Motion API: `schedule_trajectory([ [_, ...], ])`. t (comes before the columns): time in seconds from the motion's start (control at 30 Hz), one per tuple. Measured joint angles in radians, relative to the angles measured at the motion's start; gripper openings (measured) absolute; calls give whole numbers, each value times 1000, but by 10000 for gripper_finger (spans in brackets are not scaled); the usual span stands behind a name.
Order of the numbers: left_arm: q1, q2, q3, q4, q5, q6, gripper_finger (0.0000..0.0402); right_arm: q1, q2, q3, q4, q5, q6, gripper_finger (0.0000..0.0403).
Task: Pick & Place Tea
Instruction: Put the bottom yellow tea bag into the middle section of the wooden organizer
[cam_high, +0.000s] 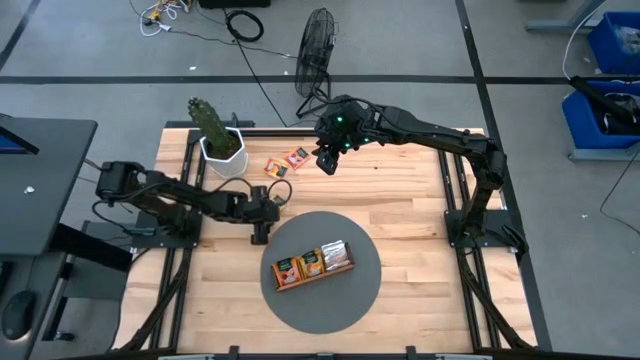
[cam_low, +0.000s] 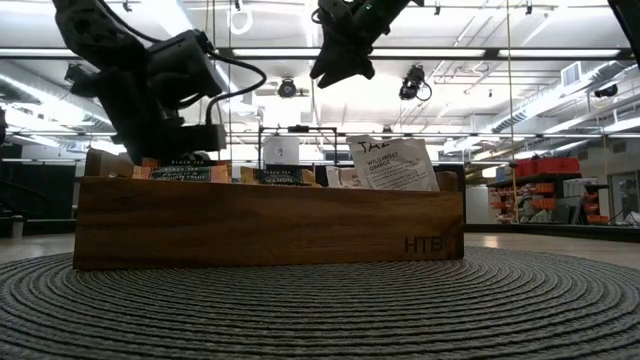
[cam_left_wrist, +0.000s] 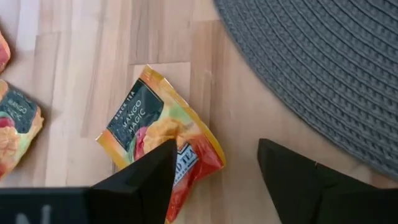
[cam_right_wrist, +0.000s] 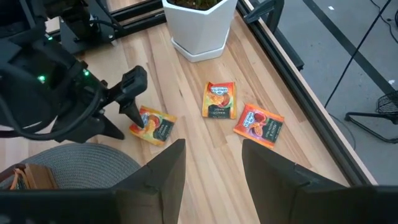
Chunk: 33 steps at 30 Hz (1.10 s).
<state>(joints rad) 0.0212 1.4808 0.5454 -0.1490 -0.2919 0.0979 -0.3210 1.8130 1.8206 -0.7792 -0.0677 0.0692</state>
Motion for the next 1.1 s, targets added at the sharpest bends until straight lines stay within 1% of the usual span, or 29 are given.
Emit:
schedule_trajectory([
  [0.1, 30, 2, 0, 3, 37, -4, 190, 0, 0, 0, 0, 0, 2, 164],
  [0.2, 55, 3, -1, 4, 80, -4, 134, 0, 0, 0, 0, 0, 10, 164],
  [0.3, 78, 3, -1, 0, 80, -5, 74, 0, 0, 0, 0, 0, 24, 164],
  [0.37, 95, 3, -1, -7, 61, -9, 32, 2, 0, 0, 0, 0, 27, 164],
  [0.4, 104, 3, -1, -12, 56, -15, 18, 3, 0, 0, 0, 0, 27, 164],
  [0.5, 125, 3, 11, -65, 56, -58, 9, 9, 0, 0, 0, 0, 28, 164],
  [0.6, 131, 1, 55, -155, 56, -73, 6, 14, 0, 0, 15, -1, 39, 164],
  [0.7, 123, -18, 108, -227, 37, -63, 4, 15, 0, 0, 58, -29, 67, 164],
  [0.83, 114, -72, 190, -257, -46, -60, 3, 14, 0, 0, 101, -92, 141, 164],
  [0.93, 109, -125, 244, -281, -101, -52, 2, 14, 0, 0, 102, -99, 196, 164],
  [1.07, 103, -191, 322, -330, -223, -34, 2, 19, 0, 0, 114, -109, 266, 164],
  [1.1, 103, -202, 344, -320, -253, -34, 2, 22, 0, 0, 123, -109, 277, 164],
])
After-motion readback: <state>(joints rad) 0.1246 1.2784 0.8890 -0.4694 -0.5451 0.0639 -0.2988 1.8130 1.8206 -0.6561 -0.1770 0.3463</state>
